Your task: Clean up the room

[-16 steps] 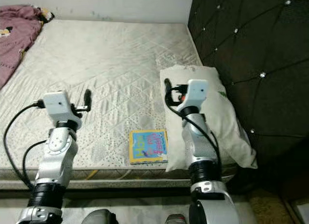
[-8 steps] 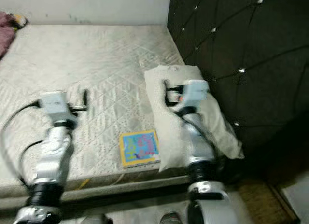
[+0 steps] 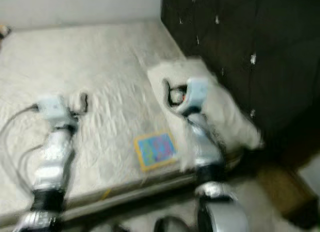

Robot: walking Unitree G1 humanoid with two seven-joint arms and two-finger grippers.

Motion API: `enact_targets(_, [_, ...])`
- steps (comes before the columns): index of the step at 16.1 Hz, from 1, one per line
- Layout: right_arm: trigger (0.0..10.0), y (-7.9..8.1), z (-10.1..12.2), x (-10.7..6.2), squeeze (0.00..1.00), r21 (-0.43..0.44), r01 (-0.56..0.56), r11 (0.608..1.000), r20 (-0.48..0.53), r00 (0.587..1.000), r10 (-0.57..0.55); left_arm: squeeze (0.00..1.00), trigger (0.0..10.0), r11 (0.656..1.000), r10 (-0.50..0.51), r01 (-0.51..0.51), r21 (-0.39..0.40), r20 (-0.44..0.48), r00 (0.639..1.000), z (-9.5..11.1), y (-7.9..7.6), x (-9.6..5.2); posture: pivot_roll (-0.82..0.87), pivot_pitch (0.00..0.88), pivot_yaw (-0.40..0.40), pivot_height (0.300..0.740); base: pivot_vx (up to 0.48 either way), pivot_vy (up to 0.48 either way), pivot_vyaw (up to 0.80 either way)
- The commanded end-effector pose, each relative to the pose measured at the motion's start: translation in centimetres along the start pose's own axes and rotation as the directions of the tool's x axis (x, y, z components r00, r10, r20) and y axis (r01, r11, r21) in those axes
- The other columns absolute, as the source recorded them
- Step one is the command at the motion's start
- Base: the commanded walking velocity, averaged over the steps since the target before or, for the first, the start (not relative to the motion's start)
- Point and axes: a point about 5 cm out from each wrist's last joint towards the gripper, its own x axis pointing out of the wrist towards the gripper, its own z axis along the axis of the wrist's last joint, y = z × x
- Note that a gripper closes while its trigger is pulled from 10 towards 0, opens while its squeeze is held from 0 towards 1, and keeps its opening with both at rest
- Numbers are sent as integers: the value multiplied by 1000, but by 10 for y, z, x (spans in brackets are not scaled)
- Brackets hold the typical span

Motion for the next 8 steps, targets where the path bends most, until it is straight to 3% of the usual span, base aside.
enact_targets(1, [10000,8,2,3,0,17,-23,1000,13,1000,23,0,10000,1000,20,-20,21,2,1000,1,10,0,-52,0,17,740,0,0,0])
enact_targets(8, [10000,13,2,2,0,3,-45,999,21,999,45,0,10000,1000,15,-15,21,15,1000,3,10,0,-49,0,16,740,0,0,0])
